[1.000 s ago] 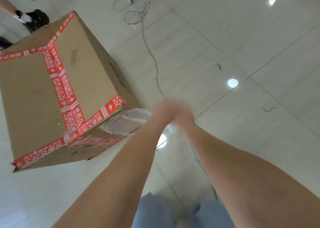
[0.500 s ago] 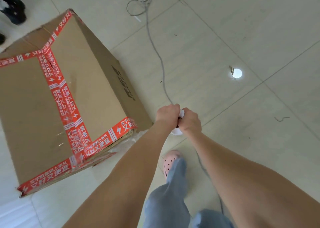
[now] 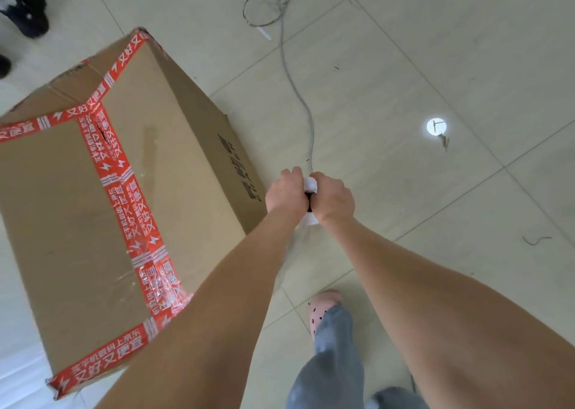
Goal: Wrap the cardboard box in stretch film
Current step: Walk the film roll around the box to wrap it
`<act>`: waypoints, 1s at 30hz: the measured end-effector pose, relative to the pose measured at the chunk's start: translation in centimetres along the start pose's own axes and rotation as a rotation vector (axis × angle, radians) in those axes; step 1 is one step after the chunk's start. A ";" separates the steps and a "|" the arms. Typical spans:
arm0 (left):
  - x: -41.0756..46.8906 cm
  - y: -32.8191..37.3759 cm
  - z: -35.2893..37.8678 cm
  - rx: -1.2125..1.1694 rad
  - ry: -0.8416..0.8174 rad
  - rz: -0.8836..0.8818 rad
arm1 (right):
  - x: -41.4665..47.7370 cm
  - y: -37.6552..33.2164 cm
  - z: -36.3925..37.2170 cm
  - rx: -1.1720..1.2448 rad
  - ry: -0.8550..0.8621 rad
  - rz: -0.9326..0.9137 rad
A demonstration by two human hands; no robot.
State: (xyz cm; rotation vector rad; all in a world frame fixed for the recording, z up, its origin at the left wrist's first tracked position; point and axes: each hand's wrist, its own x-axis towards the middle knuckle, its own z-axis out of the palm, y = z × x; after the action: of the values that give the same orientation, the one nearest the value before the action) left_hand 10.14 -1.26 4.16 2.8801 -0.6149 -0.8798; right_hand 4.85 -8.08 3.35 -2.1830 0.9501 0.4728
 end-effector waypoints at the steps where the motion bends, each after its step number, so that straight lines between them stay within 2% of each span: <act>1: 0.2 -0.3 -0.3 -0.003 -0.008 -0.014 | 0.2 -0.5 0.1 -0.005 -0.006 -0.002; 7: 2.0 -0.8 -1.5 -0.040 -0.057 -0.088 | 2.0 -1.9 -0.1 -0.016 -0.015 0.031; 14: 4.0 -1.0 -2.1 -0.090 -0.086 -0.101 | 3.2 -2.2 0.5 0.263 -0.080 0.243; 18: 4.9 0.0 -1.7 -0.057 -0.080 -0.104 | 4.9 -2.2 -0.6 0.373 -0.124 0.290; 24: 6.2 0.8 -2.3 -0.090 -0.080 -0.126 | 6.8 -2.1 -1.7 0.205 -0.179 0.185; 30: 5.9 1.2 -2.8 -0.231 -0.052 -0.308 | 7.9 -2.7 -3.2 -0.019 -0.226 -0.033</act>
State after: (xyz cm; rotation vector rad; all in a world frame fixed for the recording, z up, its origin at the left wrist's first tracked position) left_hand 15.68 -4.79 3.60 2.7864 -0.0627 -0.9888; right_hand 12.29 -12.95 2.27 -2.1047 0.7888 0.6984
